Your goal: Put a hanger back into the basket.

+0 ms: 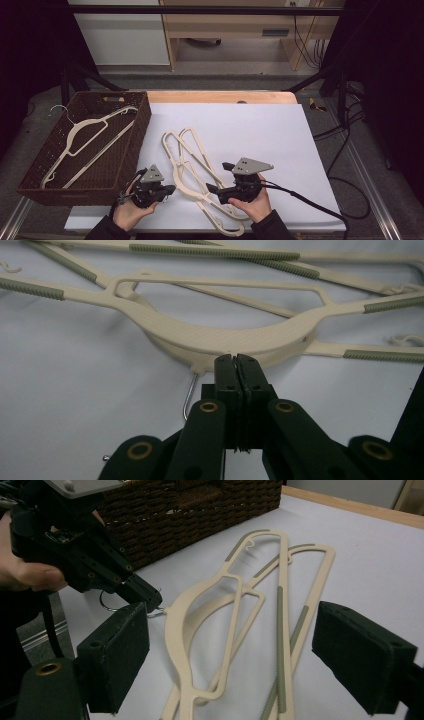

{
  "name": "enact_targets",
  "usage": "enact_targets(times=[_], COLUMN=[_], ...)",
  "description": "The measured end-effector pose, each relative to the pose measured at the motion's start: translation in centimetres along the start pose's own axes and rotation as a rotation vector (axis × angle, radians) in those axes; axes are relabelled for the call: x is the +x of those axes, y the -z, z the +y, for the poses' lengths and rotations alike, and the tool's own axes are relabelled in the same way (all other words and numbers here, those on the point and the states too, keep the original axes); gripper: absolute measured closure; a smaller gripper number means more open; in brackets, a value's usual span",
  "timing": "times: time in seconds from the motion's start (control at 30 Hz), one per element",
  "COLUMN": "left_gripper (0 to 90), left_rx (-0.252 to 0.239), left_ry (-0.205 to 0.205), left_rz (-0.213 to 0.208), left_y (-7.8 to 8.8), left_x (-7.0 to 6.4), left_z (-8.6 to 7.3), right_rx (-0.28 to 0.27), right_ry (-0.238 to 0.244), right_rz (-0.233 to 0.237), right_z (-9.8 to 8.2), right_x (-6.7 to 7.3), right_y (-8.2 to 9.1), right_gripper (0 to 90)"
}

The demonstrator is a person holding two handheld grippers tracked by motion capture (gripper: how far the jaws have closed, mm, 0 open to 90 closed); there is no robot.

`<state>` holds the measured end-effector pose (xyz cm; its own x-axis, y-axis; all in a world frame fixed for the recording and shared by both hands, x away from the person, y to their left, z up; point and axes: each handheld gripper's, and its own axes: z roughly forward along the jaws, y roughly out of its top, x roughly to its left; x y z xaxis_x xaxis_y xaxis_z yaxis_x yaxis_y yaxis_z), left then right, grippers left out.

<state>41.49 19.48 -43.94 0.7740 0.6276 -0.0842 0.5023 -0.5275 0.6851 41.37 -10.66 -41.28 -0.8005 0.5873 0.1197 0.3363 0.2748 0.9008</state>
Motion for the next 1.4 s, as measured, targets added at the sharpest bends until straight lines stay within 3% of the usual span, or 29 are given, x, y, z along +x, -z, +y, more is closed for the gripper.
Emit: enact_targets(times=[0.43,0.83,1.07,1.4], left_gripper=[88.5,88.6,88.5,88.5], left_rx=[0.008,0.016,0.010,0.009], left_ry=[-0.010,-0.016,-0.016,-0.009], left_rz=[0.033,0.053,0.055,0.049], left_y=[1.2,1.6,1.6,1.5], left_x=[-0.6,-1.2,-1.3,-1.3], left_z=[1.9,3.3,3.6,3.4], right_rx=[0.071,0.155,0.202,0.246], right_ry=[0.049,0.091,0.116,0.145], right_rz=[0.048,0.024,0.010,0.021], right_z=[0.4,-0.2,-0.8,-1.6], right_x=[2.3,3.2,3.5,3.5], right_y=[-3.3,-6.1,-7.1,-7.8], right_gripper=[21.1,28.3,39.3,65.8])
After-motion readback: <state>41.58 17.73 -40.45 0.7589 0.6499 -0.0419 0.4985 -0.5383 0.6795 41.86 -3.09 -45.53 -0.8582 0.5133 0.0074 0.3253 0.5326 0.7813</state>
